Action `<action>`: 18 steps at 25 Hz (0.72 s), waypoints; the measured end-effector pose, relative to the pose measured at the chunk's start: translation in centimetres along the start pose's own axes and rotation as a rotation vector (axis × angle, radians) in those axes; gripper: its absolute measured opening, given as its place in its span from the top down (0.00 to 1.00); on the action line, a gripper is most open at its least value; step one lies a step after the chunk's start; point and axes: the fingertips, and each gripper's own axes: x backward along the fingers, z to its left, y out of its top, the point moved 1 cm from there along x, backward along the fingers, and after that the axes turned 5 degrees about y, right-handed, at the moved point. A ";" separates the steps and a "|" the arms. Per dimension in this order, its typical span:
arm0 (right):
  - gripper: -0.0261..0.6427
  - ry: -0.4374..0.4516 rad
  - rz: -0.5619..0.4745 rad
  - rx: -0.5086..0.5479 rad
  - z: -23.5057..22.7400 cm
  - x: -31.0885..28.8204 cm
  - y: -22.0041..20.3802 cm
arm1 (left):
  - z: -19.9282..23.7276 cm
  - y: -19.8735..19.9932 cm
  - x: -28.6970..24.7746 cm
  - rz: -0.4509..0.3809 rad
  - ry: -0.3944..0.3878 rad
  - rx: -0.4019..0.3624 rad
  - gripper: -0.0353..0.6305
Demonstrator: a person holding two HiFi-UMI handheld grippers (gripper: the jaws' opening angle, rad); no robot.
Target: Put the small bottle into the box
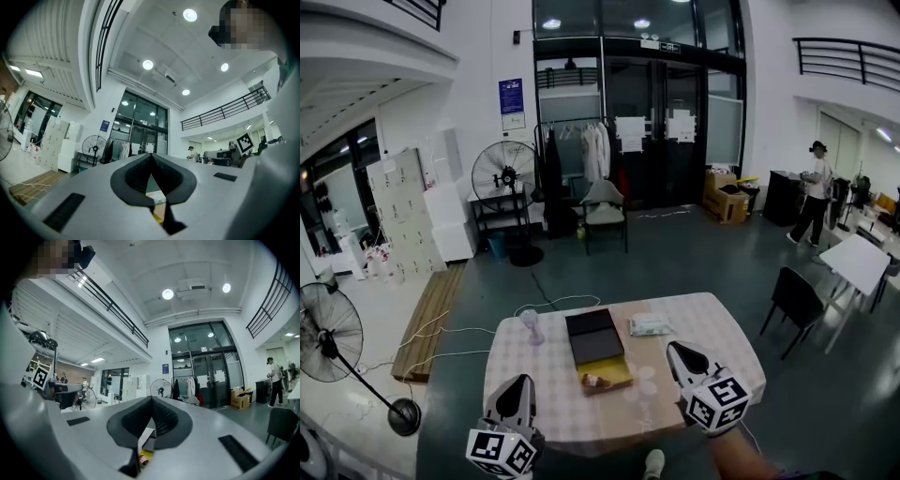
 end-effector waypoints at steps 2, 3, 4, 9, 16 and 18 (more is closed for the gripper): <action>0.95 -0.003 -0.002 0.002 0.0 0.1 0.1 | -0.1 0.1 0.0 0.003 0.001 -0.003 0.91; 0.95 -0.002 -0.002 0.002 0.1 0.2 0.0 | -0.2 0.1 0.1 0.005 0.002 -0.005 0.91; 0.95 -0.001 -0.002 0.001 0.1 0.2 0.0 | -0.3 0.1 0.1 0.007 0.002 -0.006 0.91; 0.95 0.008 0.000 -0.006 0.0 0.5 0.0 | -1.0 0.0 0.1 0.016 -0.004 -0.010 0.91; 0.95 0.018 0.002 -0.012 0.4 0.9 0.4 | -1.4 0.0 0.5 0.019 -0.011 -0.011 0.91; 0.95 0.020 0.004 -0.013 0.5 1.0 0.1 | -1.4 -0.5 0.8 0.021 -0.012 -0.009 0.91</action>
